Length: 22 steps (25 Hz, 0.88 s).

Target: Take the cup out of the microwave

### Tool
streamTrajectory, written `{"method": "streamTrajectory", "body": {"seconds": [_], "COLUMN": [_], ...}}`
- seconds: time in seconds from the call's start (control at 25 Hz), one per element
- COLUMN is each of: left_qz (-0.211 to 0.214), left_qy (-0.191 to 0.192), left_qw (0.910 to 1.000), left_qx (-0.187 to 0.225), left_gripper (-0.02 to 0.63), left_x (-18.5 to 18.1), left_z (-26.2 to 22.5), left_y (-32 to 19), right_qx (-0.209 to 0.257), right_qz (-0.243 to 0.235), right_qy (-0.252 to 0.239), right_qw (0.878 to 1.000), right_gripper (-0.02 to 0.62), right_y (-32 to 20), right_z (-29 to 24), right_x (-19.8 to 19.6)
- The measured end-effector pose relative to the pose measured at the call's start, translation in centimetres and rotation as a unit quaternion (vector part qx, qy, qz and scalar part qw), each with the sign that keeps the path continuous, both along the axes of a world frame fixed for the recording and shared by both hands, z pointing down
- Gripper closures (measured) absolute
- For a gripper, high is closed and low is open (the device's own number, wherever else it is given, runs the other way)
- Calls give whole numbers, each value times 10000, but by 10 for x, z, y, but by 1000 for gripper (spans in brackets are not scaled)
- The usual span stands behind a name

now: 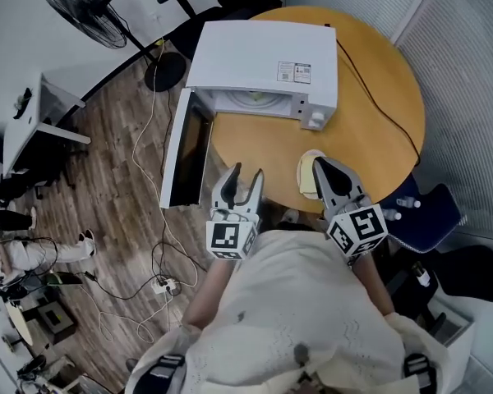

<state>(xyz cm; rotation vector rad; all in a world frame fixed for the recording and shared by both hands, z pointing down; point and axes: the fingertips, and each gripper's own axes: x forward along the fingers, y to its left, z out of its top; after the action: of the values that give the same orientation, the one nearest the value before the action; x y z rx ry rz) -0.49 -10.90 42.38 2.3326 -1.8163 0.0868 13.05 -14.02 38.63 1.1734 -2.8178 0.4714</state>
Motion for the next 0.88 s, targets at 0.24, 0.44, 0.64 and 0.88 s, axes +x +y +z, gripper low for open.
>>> {"method": "streamTrajectory", "body": {"seconds": [0.24,0.44,0.64,0.88], "left_qz": [141,220,311,402], "left_qy": [-85,-88,-150,-203], "left_qw": [9998,9996,9988,9977], "left_qx": [-69,-157,-349,-509], "left_gripper": [397,397,397,397], "left_x": [0,-9,-22,-38], "left_z": [20,31,57,76], "left_y": [-41,-70,-94,-117], "right_qx": [-110,-166,-244,-299], "right_qz": [295,408,449,562], "right_qy": [124,229,315,408], "right_qw": [9994,9988,9982,9971], "right_gripper": [586,586,586,586], "right_y": [-20,-40,-60,-79], "right_z": [11,14,19,23], "right_x": [15,9,-7,-21]}}
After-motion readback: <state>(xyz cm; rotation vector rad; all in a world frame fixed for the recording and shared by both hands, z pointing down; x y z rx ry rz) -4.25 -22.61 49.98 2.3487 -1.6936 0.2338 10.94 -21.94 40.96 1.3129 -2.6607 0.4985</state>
